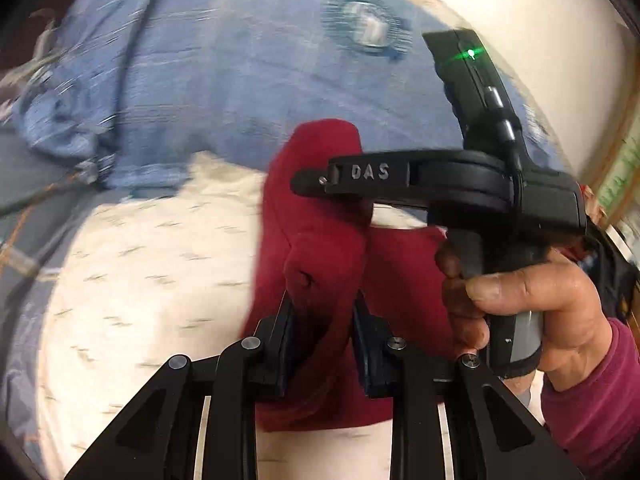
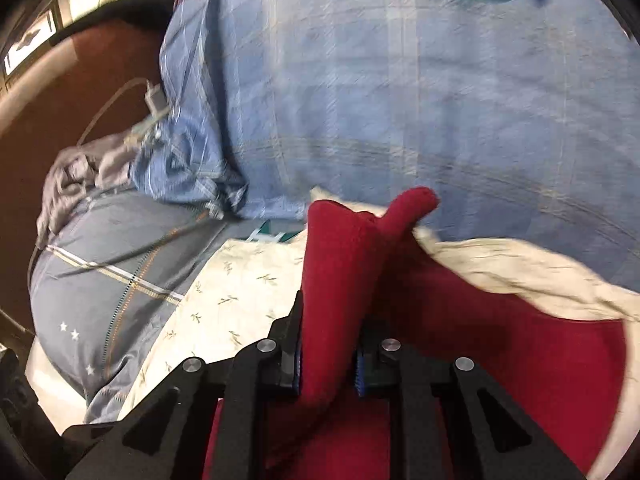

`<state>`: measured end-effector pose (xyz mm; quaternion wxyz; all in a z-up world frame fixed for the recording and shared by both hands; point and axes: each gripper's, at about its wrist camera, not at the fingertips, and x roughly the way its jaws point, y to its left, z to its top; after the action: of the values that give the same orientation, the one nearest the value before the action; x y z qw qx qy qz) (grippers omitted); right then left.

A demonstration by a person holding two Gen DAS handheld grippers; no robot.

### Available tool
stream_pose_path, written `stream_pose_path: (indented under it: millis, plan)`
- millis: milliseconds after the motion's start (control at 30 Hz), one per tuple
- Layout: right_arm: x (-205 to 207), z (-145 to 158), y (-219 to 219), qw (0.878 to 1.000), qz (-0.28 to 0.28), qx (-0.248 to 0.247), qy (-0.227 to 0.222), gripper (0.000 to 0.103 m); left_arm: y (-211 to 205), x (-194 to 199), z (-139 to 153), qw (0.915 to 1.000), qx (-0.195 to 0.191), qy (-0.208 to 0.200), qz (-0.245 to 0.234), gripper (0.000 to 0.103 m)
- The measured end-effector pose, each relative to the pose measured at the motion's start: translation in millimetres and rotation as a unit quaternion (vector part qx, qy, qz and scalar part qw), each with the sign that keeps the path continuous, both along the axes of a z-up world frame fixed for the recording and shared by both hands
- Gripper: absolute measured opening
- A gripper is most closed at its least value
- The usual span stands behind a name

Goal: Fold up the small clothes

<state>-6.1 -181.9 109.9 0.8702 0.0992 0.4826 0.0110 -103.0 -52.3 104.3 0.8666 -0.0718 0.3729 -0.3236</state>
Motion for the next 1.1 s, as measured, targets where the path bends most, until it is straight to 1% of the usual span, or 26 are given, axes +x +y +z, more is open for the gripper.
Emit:
stream_pose_path:
  millis: [33, 133, 233, 333, 433, 467, 500, 533, 567, 600, 667, 700, 733, 767, 800, 867, 933, 967, 1000, 1033, 1067, 1100]
  plan:
    - [-11.1, 11.0, -15.7, 1.000, -0.007, 0.004, -0.006, 0.017, -15.3, -7.4, 6.1, 0.9999, 0.001, -0.006, -0.012, 0.024]
    - [-30.6, 30.4, -51.2, 1.000, -0.027, 0.000, -0.015, 0.017, -54.0, -25.1, 16.9, 0.9987, -0.005, -0.010, -0.050, 0.024]
    - [-59.0, 38.9, -87.6, 0.998, -0.054, -0.023, -0.014, 0.017, -95.4, -37.5, 17.2, 0.9959, -0.015, 0.006, -0.089, 0.024]
    - [-84.0, 27.6, -129.1, 0.995, -0.092, -0.029, 0.003, 0.016, -134.0, -45.4, 3.9, 0.9935, -0.004, 0.019, -0.112, 0.024]
    - [-96.9, 0.6, -162.8, 0.990, -0.133, -0.023, 0.027, 0.016, -162.4, -50.0, -13.7, 0.9904, 0.004, 0.049, -0.129, 0.024]
    - [-98.8, -11.4, -171.1, 0.989, -0.143, -0.021, 0.038, 0.016, -165.5, -51.9, -15.2, 0.9894, 0.008, 0.056, -0.134, 0.026]
    - [-99.4, -20.0, -173.8, 0.988, -0.148, -0.023, 0.045, 0.016, -166.4, -53.6, -15.1, 0.9883, 0.014, 0.061, -0.140, 0.028]
    - [-101.1, -29.5, -177.6, 0.987, -0.153, -0.014, 0.053, 0.018, -164.3, -56.9, -11.7, 0.9871, 0.020, 0.060, -0.147, 0.035]
    - [-104.3, -35.3, -182.8, 0.985, -0.164, 0.009, 0.050, 0.022, -157.7, -61.0, -5.5, 0.9869, 0.027, 0.052, -0.151, 0.043]
    - [-108.6, -34.8, -184.1, 0.984, -0.172, 0.022, 0.043, 0.031, -146.1, -66.1, 3.1, 0.9872, 0.037, 0.035, -0.151, 0.047]
    - [-121.1, -26.7, -188.6, 0.979, -0.192, 0.062, 0.028, 0.043, -124.1, -72.0, 16.7, 0.9894, 0.050, 0.009, -0.136, 0.060]
    - [-128.0, -23.2, -187.5, 0.977, -0.195, 0.087, 0.018, 0.055, -110.3, -79.2, 23.5, 0.9908, 0.058, -0.001, -0.122, 0.061]
    - [-140.4, -18.2, -190.5, 0.974, -0.195, 0.114, 0.007, 0.064, -94.1, -81.7, 27.4, 0.9922, 0.066, -0.010, -0.105, 0.062]
    - [-151.0, -14.0, -187.3, 0.971, -0.195, 0.137, -0.002, 0.067, -82.8, -80.5, 28.6, 0.9932, 0.074, -0.016, -0.089, 0.063]
    - [-159.9, -10.5, -181.2, 0.970, -0.192, 0.148, -0.007, 0.069, -73.7, -81.0, 28.6, 0.9938, 0.082, -0.020, -0.072, 0.063]
    - [-168.1, -6.4, -164.3, 0.973, -0.180, 0.144, -0.003, 0.072, -59.5, -81.1, 23.6, 0.9939, 0.103, -0.025, -0.031, 0.063]
    - [-170.2, -6.7, -151.1, 0.976, -0.173, 0.129, 0.001, 0.075, -53.9, -80.5, 12.5, 0.9944, 0.106, -0.011, -0.003, 0.063]
    - [-170.5, -9.1, -142.2, 0.979, -0.168, 0.115, 0.004, 0.074, -53.5, -79.6, 7.8, 0.9949, 0.101, -0.003, 0.000, 0.063]
    - [-171.6, -12.0, -136.4, 0.982, -0.164, 0.098, 0.011, 0.066, -54.3, -79.6, 3.1, 0.9951, 0.099, 0.003, 0.002, 0.063]
    - [-168.7, -16.8, -129.9, 0.984, -0.162, 0.074, 0.023, 0.039, -58.4, -78.8, -2.8, 0.9943, 0.105, 0.012, 0.003, 0.063]
    - [-170.2, -20.2, -125.3, 0.985, -0.163, 0.053, 0.032, 0.032, -61.1, -79.5, -6.5, 0.9935, 0.113, 0.018, -0.003, 0.062]
    - [-174.1, -18.6, -123.9, 0.985, -0.165, 0.047, 0.028, 0.026, -66.9, -76.0, -8.8, 0.9931, 0.116, 0.017, -0.007, 0.062]
